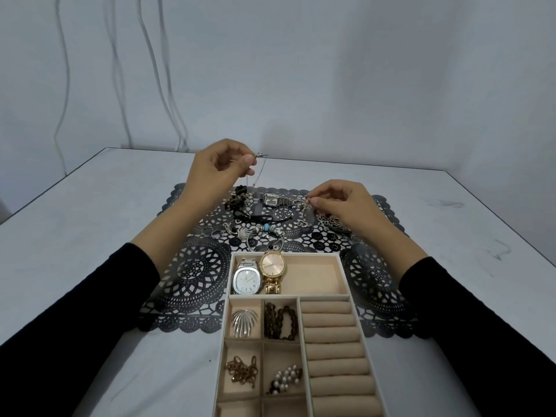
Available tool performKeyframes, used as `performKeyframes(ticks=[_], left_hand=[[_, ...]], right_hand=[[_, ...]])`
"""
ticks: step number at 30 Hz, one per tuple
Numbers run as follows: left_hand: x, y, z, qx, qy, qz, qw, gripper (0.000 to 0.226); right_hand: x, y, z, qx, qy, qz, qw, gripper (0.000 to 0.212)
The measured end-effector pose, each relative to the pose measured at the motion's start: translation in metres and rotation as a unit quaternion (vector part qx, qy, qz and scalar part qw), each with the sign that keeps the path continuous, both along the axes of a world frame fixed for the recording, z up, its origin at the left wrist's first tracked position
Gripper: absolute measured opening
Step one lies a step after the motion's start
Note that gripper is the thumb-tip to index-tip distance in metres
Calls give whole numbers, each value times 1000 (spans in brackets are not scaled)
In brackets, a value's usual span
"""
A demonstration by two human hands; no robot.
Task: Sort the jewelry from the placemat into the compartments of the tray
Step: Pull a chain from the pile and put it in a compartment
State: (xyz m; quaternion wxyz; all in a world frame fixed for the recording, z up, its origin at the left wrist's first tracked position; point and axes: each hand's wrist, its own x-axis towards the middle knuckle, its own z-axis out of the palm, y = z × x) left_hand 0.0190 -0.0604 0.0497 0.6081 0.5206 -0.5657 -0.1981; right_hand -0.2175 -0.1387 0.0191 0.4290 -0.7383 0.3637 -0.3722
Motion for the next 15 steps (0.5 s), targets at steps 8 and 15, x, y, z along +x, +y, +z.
performKeyframes(ticks=[8, 15], left_hand=[[-3, 10, 12, -20, -2, -10, 1000, 10], [-11, 29, 20, -23, -8, -20, 999, 7]], right_hand=[[-4, 3, 11, 43, -128, -13, 991, 13], [-6, 20, 29, 67, -228, 16, 971, 15]])
